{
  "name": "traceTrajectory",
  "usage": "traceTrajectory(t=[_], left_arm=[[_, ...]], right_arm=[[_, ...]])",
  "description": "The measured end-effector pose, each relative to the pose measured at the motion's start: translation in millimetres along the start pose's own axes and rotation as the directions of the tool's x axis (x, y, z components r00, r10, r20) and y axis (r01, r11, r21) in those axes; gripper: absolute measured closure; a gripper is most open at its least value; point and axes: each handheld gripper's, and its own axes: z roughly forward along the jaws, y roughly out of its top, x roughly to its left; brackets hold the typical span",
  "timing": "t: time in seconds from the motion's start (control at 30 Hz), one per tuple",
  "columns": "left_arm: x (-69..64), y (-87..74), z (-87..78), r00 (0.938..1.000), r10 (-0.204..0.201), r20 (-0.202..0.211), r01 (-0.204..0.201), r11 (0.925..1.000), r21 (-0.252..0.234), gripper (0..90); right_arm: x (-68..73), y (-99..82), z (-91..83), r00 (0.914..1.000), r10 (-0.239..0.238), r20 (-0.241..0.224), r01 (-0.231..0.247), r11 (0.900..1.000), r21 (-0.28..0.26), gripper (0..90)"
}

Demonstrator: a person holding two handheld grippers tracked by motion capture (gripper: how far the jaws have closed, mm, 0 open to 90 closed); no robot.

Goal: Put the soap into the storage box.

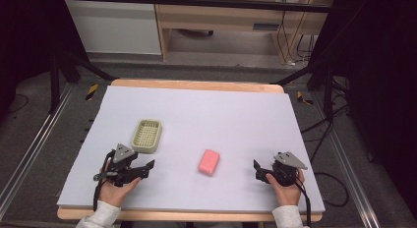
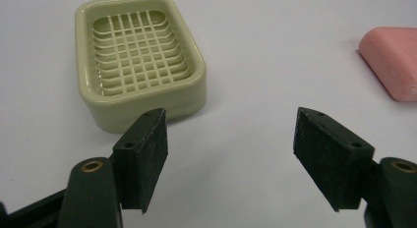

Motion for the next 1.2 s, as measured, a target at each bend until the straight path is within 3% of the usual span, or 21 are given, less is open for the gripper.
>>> traceTrajectory(t=[0.23, 0.57, 1.2], left_arm=[[-3.9, 5.8, -0.1, 0.9997, 0.023, 0.004, -0.023, 0.9997, -0.003, 28.8], [-4.2, 14.8, -5.2, 0.9998, 0.013, 0.015, -0.013, 0.9995, -0.028, 28.5], [-19.0, 41.9, -3.2, 0.9980, 0.044, 0.045, -0.041, 0.9979, -0.050, 27.9]], right_arm=[[0.4, 0.0, -0.1, 1.0000, 0.001, 0.001, -0.001, 1.0000, 0.002, 4.4], [0.7, -0.1, 0.8, 0.9999, -0.010, 0.006, 0.010, 0.9999, 0.007, 4.6], [0.9, 0.1, 1.4, 1.0000, -0.009, 0.003, 0.009, 0.9999, 0.013, 4.8]])
